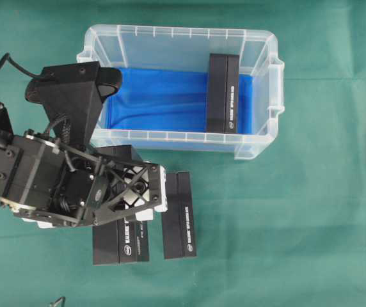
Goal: Take the box out of the case with the left arm.
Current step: 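Carry the box to the front left of the case and lower it, then set the box upright on the cloth and open the left gripper, then withdraw the left gripper to the left side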
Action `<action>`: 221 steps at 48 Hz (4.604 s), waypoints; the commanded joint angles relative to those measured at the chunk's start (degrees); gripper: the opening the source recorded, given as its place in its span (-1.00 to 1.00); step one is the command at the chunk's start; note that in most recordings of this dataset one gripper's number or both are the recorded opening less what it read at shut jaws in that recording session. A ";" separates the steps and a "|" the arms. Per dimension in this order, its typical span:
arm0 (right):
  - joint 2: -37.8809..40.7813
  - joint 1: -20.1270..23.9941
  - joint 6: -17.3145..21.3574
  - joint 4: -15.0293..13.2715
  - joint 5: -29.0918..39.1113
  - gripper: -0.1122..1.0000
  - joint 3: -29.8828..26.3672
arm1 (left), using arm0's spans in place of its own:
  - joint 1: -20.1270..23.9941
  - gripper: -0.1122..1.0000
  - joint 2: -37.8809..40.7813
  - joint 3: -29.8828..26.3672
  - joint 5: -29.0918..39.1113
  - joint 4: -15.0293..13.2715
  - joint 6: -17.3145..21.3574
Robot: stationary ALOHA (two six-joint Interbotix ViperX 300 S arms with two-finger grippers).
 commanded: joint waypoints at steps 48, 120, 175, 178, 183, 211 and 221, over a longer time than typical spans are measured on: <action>0.18 0.00 -0.09 -0.18 -0.18 -0.78 -0.62 | -0.09 0.33 -2.81 23.55 -15.38 1.23 -0.18; 0.35 0.00 0.09 -0.18 -0.35 -0.78 -0.53 | 0.09 0.83 -1.49 37.44 -34.19 0.35 2.81; 0.44 0.00 -0.09 -0.97 -0.35 -0.78 -0.53 | 3.69 0.80 -9.76 18.90 -11.43 1.05 3.25; 0.44 0.00 -0.09 -1.05 -0.35 -0.78 -0.62 | 3.69 0.80 -9.58 18.28 -11.07 1.14 3.34; 0.44 0.00 -0.09 -1.05 -0.35 -0.78 -0.53 | 3.69 0.80 -9.49 18.28 -11.07 1.23 3.34; 0.44 0.00 0.00 -0.97 -0.18 -0.78 -0.62 | 1.49 0.80 -15.03 24.35 -10.72 1.23 4.39; 0.44 0.00 0.09 -0.97 -0.18 -0.78 -0.62 | 0.44 0.80 -21.27 31.38 -10.72 1.23 4.39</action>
